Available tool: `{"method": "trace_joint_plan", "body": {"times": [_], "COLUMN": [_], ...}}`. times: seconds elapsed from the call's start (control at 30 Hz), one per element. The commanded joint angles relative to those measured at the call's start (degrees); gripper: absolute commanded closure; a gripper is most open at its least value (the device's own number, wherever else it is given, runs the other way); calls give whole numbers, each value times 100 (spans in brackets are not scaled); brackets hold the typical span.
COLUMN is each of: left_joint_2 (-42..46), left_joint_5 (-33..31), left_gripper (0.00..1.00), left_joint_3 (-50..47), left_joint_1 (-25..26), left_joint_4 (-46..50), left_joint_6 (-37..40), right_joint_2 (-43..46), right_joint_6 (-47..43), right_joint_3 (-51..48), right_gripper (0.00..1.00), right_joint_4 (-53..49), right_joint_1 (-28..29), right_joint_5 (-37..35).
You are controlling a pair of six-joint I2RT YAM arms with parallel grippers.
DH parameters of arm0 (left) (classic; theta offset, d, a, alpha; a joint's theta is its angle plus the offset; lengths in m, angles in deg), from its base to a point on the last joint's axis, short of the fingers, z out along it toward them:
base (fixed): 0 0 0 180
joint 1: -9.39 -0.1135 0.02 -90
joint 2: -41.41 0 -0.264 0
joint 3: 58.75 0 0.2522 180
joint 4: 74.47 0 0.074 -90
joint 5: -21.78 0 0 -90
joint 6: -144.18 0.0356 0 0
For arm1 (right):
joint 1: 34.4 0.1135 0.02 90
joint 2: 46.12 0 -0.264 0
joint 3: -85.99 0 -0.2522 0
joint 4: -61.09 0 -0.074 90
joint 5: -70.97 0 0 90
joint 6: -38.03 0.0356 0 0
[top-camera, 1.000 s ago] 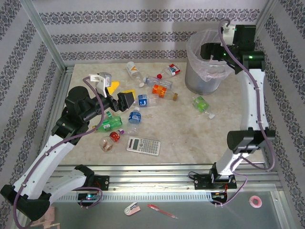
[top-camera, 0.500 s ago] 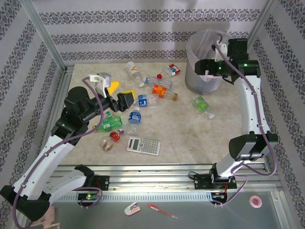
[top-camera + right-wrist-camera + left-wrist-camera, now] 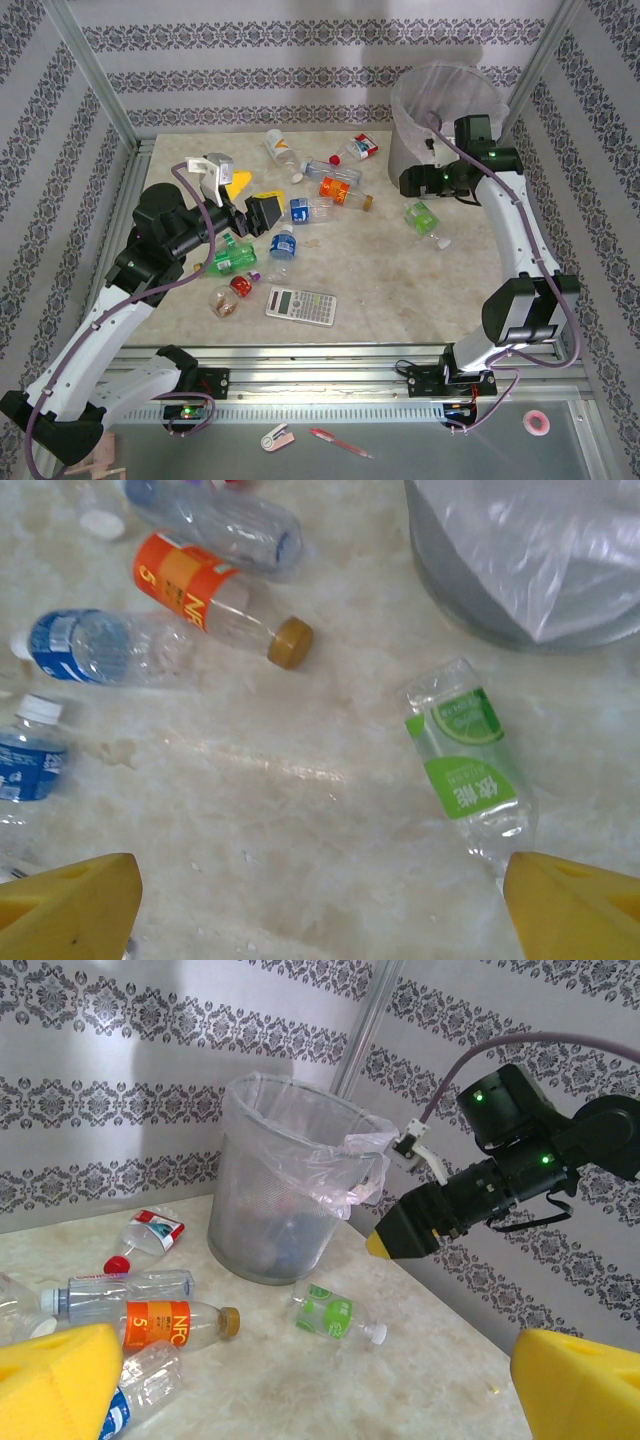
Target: Throw the plastic bottles in the bin
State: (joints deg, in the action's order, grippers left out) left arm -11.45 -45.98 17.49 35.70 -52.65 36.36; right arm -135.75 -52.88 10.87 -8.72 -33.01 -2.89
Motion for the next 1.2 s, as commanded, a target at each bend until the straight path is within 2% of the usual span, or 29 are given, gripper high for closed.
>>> {"method": "trace_joint_plan", "body": {"times": [0.0,0.37,0.57,0.83,1.17], "left_joint_2": [101,62,1,-670,-1866], "left_joint_5": [96,63,-33,-109,-559], "left_gripper": [0,0,0,0,0], "left_joint_3": [-18,0,-84,282,636], "left_joint_1": [85,99,94,96,94], "left_joint_4": [-261,-234,-45,1622,3057], "left_joint_6": [3,9,-107,-364,-723], "right_joint_2": [41,-268,-311,-105,385], "right_joint_6": [-221,-463,-511,-464,-421], "right_joint_3": [-180,-463,-564,-709,-744], "right_gripper": [7,8,8,7,7], "right_joint_4": [-42,-70,-52,106,193], "right_joint_1": [28,37,140,281,509], "right_joint_5": [-153,-314,-148,-7,75]}}
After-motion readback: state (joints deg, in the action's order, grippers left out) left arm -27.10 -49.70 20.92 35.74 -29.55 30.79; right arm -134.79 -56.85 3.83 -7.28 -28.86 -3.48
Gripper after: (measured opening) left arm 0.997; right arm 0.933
